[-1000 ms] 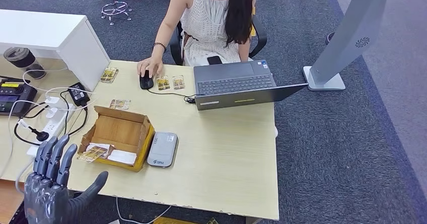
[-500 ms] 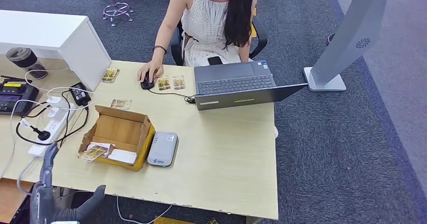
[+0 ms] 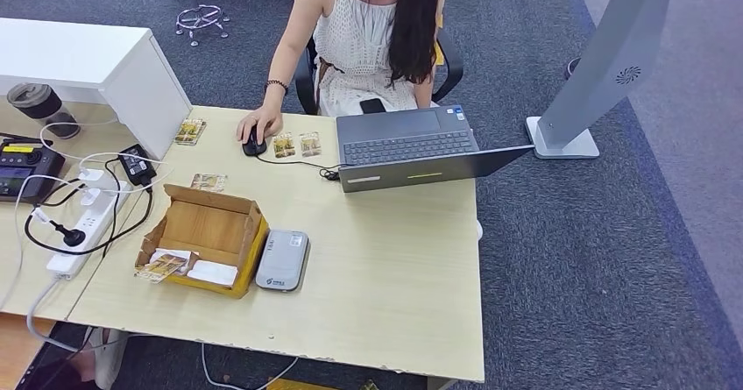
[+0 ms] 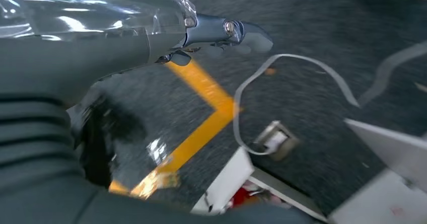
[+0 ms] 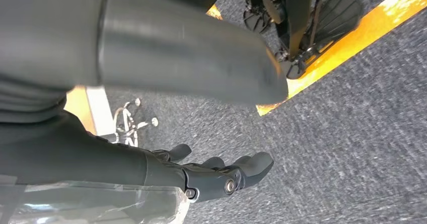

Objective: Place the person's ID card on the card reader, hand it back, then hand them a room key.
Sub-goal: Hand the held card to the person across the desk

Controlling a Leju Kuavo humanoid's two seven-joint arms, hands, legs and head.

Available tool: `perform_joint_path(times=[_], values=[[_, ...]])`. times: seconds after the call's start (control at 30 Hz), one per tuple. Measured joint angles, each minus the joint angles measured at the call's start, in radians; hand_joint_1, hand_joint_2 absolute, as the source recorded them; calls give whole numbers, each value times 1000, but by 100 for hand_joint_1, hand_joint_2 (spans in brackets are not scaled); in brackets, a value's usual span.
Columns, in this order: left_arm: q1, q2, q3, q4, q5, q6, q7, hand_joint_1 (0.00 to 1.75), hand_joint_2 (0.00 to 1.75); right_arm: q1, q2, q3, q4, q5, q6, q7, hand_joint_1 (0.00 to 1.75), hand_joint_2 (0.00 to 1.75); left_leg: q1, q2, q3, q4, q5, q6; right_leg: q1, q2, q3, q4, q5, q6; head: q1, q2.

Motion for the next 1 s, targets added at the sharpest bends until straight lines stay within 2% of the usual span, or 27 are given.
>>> perform_joint_path(times=[0.23,0.57,0.7,0.9,0.93,1.0], values=[[-33,4,74,118,-2,13,38,0,0,0,0,0,5,9,19,1,0,175,0,0,1,1,0,0,1,0,0,0,0,0,0,0],[-45,6,96,159,-2,13,38,0,0,0,0,0,5,9,19,0,0,175,0,0,1,0,0,0,1,0,0,0,0,0,0,0],[-46,7,96,162,-4,14,38,0,175,0,0,0,6,9,21,-1,0,175,1,0,1,1,0,0,1,0,0,0,0,0,0,0],[-48,11,94,169,-26,8,46,0,175,2,0,5,5,11,64,-57,0,175,1,0,1,1,0,0,1,0,0,0,0,0,0,0],[-48,12,89,169,-30,10,52,0,131,3,-1,12,4,8,69,-65,0,175,1,0,1,1,0,0,1,0,0,0,0,0,0,0],[-45,14,65,170,-30,17,68,0,44,9,-4,42,1,-5,77,-75,0,87,1,0,1,1,0,0,1,0,0,0,0,0,0,0]])
